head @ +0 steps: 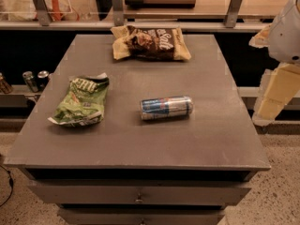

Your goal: Place redbull can upright

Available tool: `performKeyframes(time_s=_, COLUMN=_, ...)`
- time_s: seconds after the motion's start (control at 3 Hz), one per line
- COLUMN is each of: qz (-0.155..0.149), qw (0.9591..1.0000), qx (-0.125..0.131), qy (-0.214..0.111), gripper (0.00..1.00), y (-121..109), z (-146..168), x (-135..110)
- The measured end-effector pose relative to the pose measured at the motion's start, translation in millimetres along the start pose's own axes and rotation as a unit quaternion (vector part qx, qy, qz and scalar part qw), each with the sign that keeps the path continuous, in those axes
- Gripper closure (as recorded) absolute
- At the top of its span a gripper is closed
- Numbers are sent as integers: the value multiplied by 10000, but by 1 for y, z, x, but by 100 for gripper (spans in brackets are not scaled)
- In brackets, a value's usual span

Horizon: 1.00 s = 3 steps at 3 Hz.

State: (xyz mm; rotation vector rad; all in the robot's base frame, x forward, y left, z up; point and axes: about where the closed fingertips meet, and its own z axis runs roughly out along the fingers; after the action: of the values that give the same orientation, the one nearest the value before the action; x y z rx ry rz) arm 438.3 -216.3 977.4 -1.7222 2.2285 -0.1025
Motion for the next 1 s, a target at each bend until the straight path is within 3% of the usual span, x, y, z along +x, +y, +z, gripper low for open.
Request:
performKeyframes(time_s=0.33, qz=-8, qw=10000, qx=52, qy=-15, gripper=0, y=1, z=-2, x=-5)
performKeyframes(time_s=0.67, qz=-235, qw=9997, qx=-55, qy=107, gripper=0, y=-1, z=13, x=-32)
performKeyframes(time_s=1.0, qz=-565, qw=9976, qx=-343, qy=208, gripper=0, y=-6, z=48, x=-74)
